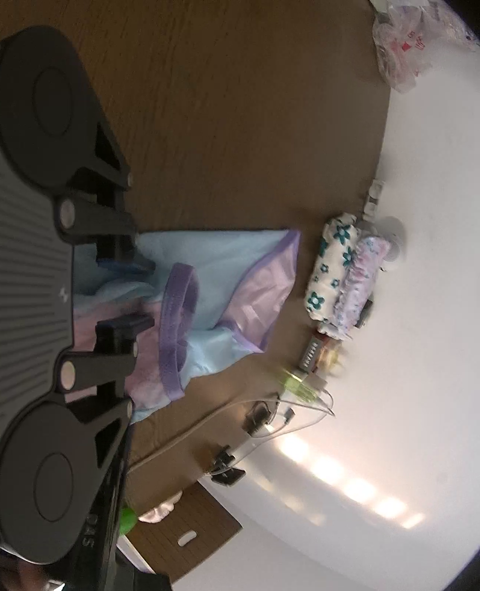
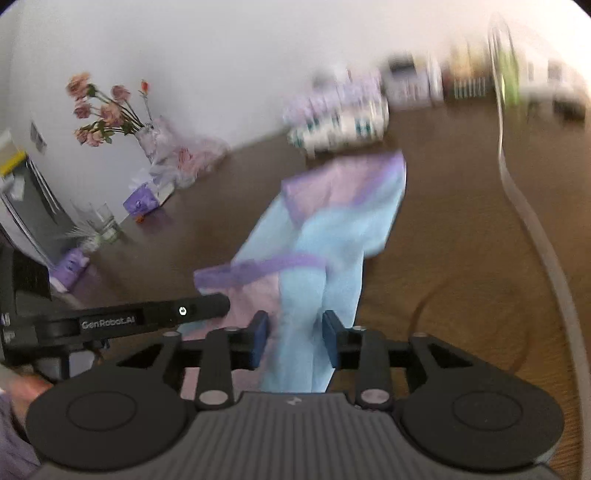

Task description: Fold clothes

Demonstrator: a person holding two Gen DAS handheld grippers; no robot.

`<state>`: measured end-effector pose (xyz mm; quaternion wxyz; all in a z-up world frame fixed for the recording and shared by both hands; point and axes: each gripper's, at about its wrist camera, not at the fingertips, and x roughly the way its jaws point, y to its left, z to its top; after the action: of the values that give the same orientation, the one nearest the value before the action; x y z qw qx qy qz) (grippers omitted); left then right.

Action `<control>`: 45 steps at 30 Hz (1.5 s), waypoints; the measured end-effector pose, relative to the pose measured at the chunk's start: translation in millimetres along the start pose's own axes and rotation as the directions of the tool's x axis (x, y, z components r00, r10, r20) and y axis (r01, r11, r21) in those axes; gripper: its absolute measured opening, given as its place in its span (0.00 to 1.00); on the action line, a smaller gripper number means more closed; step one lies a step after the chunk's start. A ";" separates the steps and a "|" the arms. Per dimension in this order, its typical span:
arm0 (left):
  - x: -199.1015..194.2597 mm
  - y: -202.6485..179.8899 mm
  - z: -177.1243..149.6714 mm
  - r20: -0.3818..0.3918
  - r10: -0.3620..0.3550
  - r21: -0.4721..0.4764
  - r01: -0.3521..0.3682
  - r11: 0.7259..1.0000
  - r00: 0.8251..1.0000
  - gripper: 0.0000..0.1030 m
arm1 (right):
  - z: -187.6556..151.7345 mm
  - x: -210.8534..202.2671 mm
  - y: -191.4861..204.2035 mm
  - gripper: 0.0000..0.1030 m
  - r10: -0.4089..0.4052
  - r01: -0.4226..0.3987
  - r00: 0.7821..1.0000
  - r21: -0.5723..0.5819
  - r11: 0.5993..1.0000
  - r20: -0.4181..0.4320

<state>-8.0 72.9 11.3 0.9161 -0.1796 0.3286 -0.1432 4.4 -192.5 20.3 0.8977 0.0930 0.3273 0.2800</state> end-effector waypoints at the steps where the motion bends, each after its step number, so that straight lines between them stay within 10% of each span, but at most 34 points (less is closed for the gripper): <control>1: -5.4 1.1 0.7 0.023 -0.015 -0.002 0.016 1.000 1.000 0.37 | -0.4 -6.8 6.6 0.36 -0.019 0.021 0.999 -0.046 0.999 0.033; 22: -14.0 -59.9 -51.4 -0.001 0.139 0.325 -0.131 0.936 0.990 0.27 | -47.2 -14.6 38.9 0.33 -0.110 0.092 0.993 -0.312 0.946 -0.040; 35: -74.2 -46.8 -52.3 0.154 0.083 0.185 -0.112 0.976 0.985 0.45 | -27.1 -35.6 20.8 0.23 0.053 -0.048 0.998 -0.207 0.977 0.017; 45: -62.0 -46.6 -81.1 0.149 0.138 0.153 -0.160 0.975 0.979 0.43 | -23.7 -1.8 26.0 0.16 -0.108 0.092 0.992 -0.222 0.971 -0.065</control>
<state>-113.8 35.8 6.8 0.9564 -0.0877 0.2642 -0.0879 -23.3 -172.5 12.2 0.9021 -0.0337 0.3332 0.2721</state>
